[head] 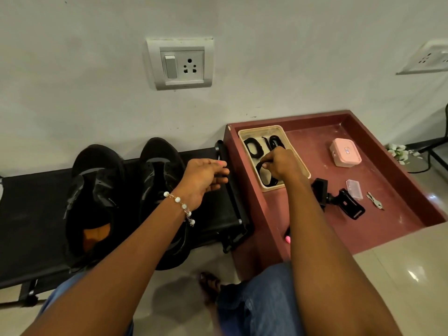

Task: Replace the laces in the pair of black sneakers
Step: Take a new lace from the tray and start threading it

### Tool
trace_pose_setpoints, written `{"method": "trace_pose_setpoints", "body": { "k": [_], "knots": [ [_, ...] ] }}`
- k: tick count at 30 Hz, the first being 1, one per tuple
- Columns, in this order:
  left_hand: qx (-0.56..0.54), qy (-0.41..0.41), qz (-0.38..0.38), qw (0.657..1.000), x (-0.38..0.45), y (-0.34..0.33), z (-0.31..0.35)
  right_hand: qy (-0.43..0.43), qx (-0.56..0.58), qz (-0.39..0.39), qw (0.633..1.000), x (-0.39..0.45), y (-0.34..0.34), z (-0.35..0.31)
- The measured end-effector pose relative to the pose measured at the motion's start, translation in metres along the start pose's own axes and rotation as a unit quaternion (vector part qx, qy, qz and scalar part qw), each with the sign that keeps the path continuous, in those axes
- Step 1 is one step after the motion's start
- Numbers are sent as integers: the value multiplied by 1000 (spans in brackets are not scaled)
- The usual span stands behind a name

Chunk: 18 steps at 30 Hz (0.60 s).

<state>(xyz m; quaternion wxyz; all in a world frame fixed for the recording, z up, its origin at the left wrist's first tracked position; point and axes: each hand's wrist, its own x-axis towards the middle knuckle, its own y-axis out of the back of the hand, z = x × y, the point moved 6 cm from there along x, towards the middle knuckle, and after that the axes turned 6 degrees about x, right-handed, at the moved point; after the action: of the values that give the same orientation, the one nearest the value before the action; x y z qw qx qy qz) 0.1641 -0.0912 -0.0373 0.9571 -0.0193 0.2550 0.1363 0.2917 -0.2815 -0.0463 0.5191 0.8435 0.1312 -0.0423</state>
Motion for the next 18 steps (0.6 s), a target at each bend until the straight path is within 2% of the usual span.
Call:
{"method": "trace_pose_setpoints", "body": {
  "k": [8, 15, 18],
  "knots": [
    [15, -1, 11, 1000, 2, 1, 0, 19, 47, 9, 999, 5, -8, -1],
    [27, -9, 17, 999, 3, 3, 0, 26, 27, 42, 998, 6, -11, 4],
    [29, -14, 15, 999, 2, 3, 1, 5, 85, 62, 994, 5, -4, 9]
  ]
}}
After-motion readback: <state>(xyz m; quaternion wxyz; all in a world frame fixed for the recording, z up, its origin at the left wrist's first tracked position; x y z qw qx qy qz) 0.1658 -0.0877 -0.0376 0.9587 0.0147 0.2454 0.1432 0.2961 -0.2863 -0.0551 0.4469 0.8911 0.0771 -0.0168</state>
